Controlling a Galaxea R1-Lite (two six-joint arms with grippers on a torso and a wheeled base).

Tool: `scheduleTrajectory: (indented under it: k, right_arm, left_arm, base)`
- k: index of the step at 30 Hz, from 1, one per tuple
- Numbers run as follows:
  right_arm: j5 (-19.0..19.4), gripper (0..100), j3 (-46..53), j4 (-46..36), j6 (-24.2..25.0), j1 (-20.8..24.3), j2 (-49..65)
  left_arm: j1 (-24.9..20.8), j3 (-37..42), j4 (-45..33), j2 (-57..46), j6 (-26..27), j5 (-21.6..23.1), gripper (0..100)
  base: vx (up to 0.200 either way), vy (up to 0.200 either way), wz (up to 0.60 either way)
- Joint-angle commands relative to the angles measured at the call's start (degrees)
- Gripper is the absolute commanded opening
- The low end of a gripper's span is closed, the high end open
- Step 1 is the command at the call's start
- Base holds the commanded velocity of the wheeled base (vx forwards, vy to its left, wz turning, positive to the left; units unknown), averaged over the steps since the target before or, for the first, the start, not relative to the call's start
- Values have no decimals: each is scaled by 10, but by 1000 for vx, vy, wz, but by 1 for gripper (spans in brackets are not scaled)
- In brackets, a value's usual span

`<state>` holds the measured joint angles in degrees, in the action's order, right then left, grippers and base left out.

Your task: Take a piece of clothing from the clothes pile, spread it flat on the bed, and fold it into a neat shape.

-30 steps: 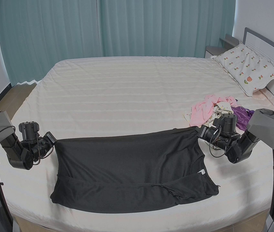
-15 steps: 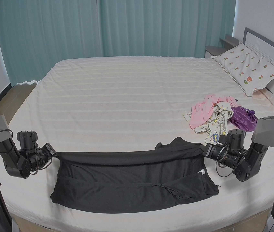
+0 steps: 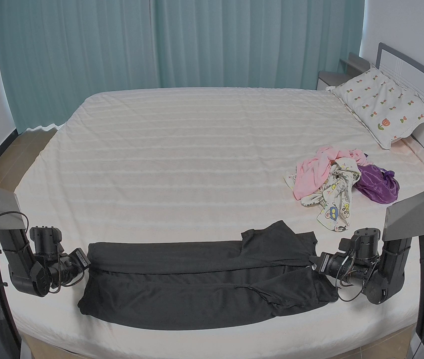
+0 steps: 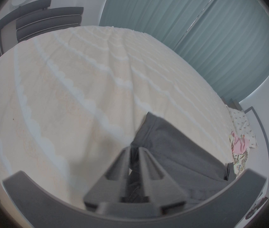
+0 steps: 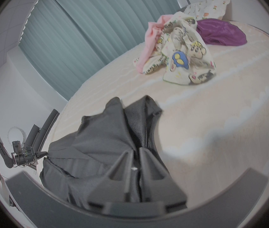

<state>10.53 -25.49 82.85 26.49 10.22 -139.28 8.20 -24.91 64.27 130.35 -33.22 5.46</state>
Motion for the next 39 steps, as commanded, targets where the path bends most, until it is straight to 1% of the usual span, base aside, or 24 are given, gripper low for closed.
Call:
scheduleTrajectory:
  k: [1, 8, 11, 12, 13, 14, 16, 18, 19, 21, 22, 24, 28, 37, 38, 39]
  right_arm:
    - [0, 100, 11, 4, 1, 2, -27]
    - [1, 100, 30, 43, 8, -1, 0]
    - [3, 100, 34, 50, 23, -10, 27]
    - [5, 100, 33, 49, 37, -10, 46]
    - [6, 100, 33, 48, 42, -10, 52]
    - [19, 100, 29, 42, 55, -8, 67]
    - [36, 100, 27, 39, 60, -6, 72]
    - [60, 100, 17, 32, 61, -1, 65]
    - [60, 100, 17, 32, 61, -1, 65]
    - [73, 100, -16, 8, 63, 6, 45]
    - [73, 100, -16, 8, 63, 6, 45]
    - [85, 100, -56, -22, 64, 9, 29]
    - [103, 100, -98, -72, 64, 12, 15]
    - [104, 100, -150, -106, 63, 4, -16]
    - [104, 0, -149, -110, 62, 2, -20]
    - [104, 0, -147, -110, 61, 2, -20]
  left_arm:
    - [-1, 16, 2, 19, 5, 1, 100]
    - [5, 35, 9, 12, 4, 2, 100]
    - [19, 50, 38, 5, 2, 3, 100]
    - [29, 54, 54, -1, -2, 7, 100]
    - [31, 56, 58, -5, -4, 9, 100]
    - [41, 57, 62, -19, -18, 19, 100]
    - [47, 57, 62, -37, -44, 33, 100]
    - [48, 57, 60, -66, -95, 60, 100]
    - [48, 57, 60, -66, -95, 60, 100]
    - [44, 53, 59, -83, -130, 78, 100]
    - [44, 53, 59, -83, -130, 78, 100]
    - [27, 50, 60, -82, -142, 79, 100]
    - [16, 48, 63, -81, -188, 81, 100]
    - [17, 46, 64, -71, -194, 82, 100]
    - [16, 47, 64, -71, -194, 82, 100]
    - [16, 47, 64, -71, -194, 82, 100]
  base:
    - [0, 0, 0]
    - [0, 0, 0]
    - [0, 0, 0]
    - [0, 0, 0]
    - [0, 0, 0]
    - [0, 0, 0]
    - [0, 0, 0]
    - [0, 0, 0]
    - [0, 0, 0]
    - [0, 0, 0]
    - [0, 0, 0]
    - [0, 0, 0]
    - [0, 0, 0]
    - [0, 0, 0]
    - [0, 0, 0]
    - [0, 0, 0]
